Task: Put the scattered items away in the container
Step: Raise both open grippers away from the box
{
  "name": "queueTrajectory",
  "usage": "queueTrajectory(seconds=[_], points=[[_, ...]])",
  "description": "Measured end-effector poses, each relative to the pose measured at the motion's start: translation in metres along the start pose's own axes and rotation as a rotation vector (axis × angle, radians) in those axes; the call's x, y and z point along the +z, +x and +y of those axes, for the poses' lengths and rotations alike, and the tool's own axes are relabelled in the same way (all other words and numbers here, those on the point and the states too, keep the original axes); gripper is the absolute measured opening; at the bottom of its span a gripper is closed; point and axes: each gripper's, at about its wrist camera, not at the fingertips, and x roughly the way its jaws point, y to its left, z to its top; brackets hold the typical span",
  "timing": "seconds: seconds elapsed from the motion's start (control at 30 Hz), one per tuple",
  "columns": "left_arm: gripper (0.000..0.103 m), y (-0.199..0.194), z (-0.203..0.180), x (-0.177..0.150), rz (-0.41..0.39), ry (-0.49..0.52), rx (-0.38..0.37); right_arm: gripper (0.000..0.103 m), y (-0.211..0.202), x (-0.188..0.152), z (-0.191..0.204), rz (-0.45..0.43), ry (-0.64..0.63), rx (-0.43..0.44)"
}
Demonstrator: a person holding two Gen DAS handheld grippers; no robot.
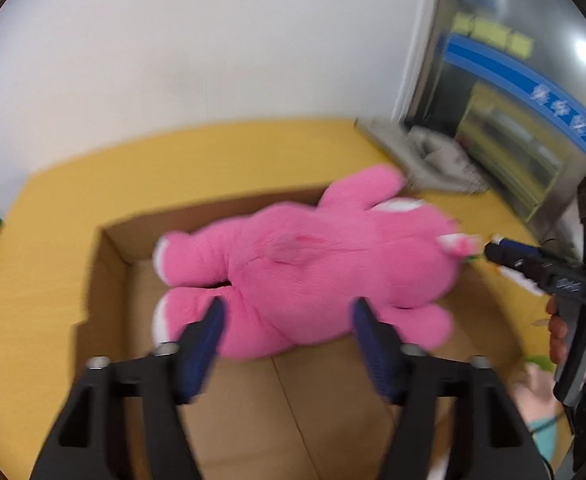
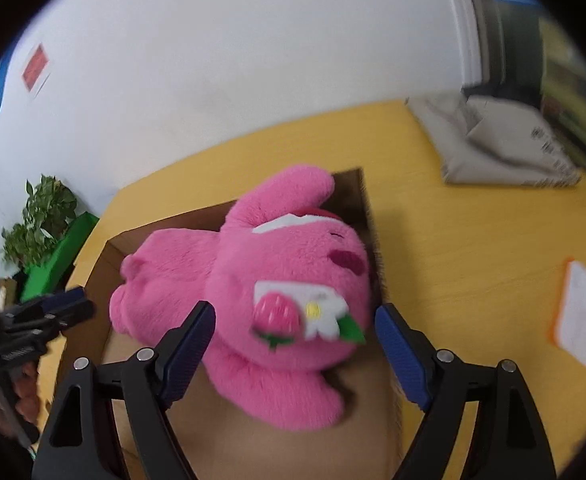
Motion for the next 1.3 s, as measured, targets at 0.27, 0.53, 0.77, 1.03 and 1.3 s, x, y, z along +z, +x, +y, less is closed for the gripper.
queueTrajectory(seconds=[0.27,0.53,0.77,1.03,1.3], points=[[0.103,-0.122,-0.064,-0.079,-0.167,-0.049,0.086,0.085,-0.124,-0.069,0.034,-0.147,-0.061,-0.076],[0.103,-0.161,-0.091,-0.122,-0.180,-0.092,0.101,0.085,-0.184,-0.126,0.080,-0.175,-0.185,-0.120],[0.103,-0.170,-0.091,-0.132,-0.173,-0.110,0.111,0.085,-0.188,-0.142,0.090,-0.149,-0.202,-0.127],[0.103,-0.161,-0.084,-0.135,-0.150,-0.138,0.108,0.085,-0.179,-0.140,0.091,-0.132,-0.193,-0.125],[0.103,-0.149,-0.086,-0.136,-0.123,-0.143,0.099,0.085,-0.167,-0.141,0.091,-0.107,-0.199,-0.119]])
